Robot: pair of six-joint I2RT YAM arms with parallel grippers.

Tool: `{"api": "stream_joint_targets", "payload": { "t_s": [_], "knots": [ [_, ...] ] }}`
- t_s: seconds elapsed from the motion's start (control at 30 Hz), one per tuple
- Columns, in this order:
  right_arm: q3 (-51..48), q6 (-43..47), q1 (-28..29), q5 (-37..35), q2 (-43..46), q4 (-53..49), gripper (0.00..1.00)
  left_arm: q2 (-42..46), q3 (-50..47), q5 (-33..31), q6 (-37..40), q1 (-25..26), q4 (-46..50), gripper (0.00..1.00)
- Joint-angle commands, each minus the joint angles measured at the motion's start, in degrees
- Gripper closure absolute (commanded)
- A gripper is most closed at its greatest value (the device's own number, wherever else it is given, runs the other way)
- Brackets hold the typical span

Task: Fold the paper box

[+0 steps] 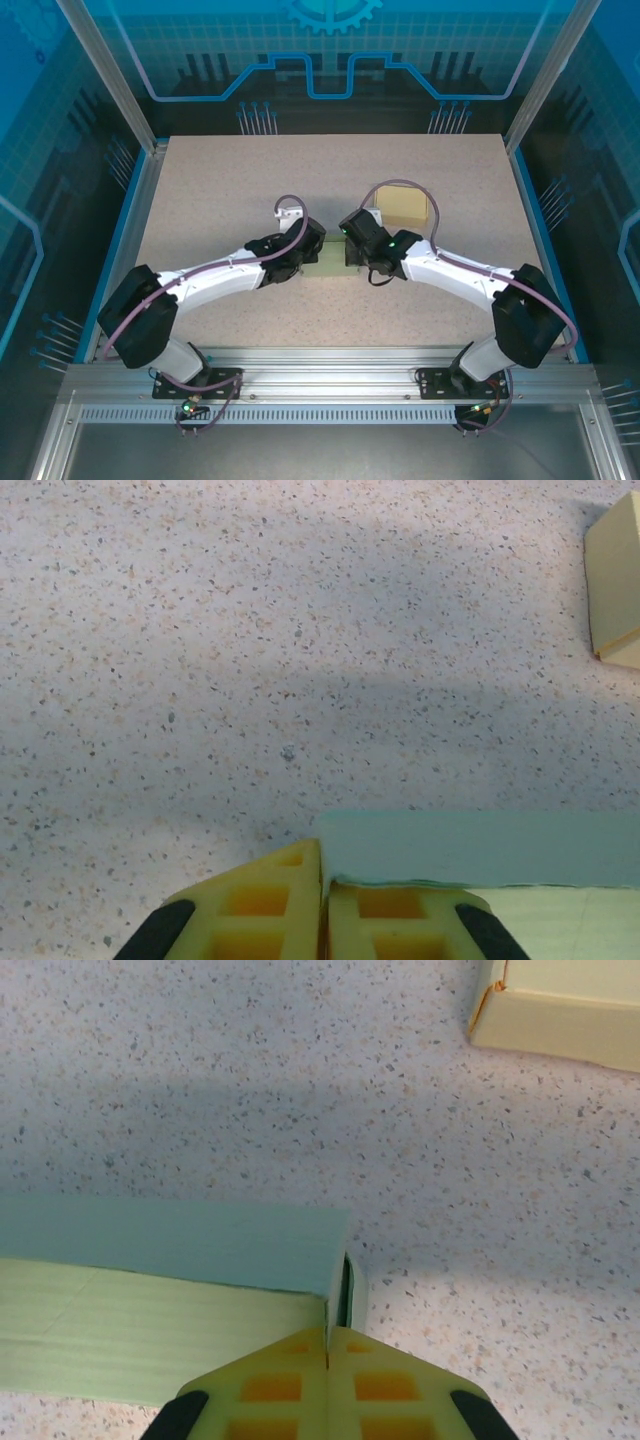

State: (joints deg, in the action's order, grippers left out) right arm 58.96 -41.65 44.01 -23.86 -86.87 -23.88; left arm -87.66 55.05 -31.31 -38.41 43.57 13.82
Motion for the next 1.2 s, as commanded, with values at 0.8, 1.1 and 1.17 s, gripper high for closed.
{"api": "stream_joint_targets", "payload": {
  "t_s": [0.8, 1.1, 1.17],
  "knots": [
    [0.44, -2.22, 2.36, 2.5, -4.89, 1.99, 1.0, 13.74, -4.59, 3.85, -3.04, -1.36, 0.14, 0.13],
    [0.36, -2.21, 2.37, 2.54, -4.55, 1.99, 1.0, 13.23, -6.19, 11.5, -10.98, -9.06, -1.46, 0.13],
    [0.28, -2.21, 2.31, 2.56, -4.49, 1.98, 1.0, 12.79, -7.63, 14.65, -12.72, -10.55, -3.82, 0.16]
  ]
}}
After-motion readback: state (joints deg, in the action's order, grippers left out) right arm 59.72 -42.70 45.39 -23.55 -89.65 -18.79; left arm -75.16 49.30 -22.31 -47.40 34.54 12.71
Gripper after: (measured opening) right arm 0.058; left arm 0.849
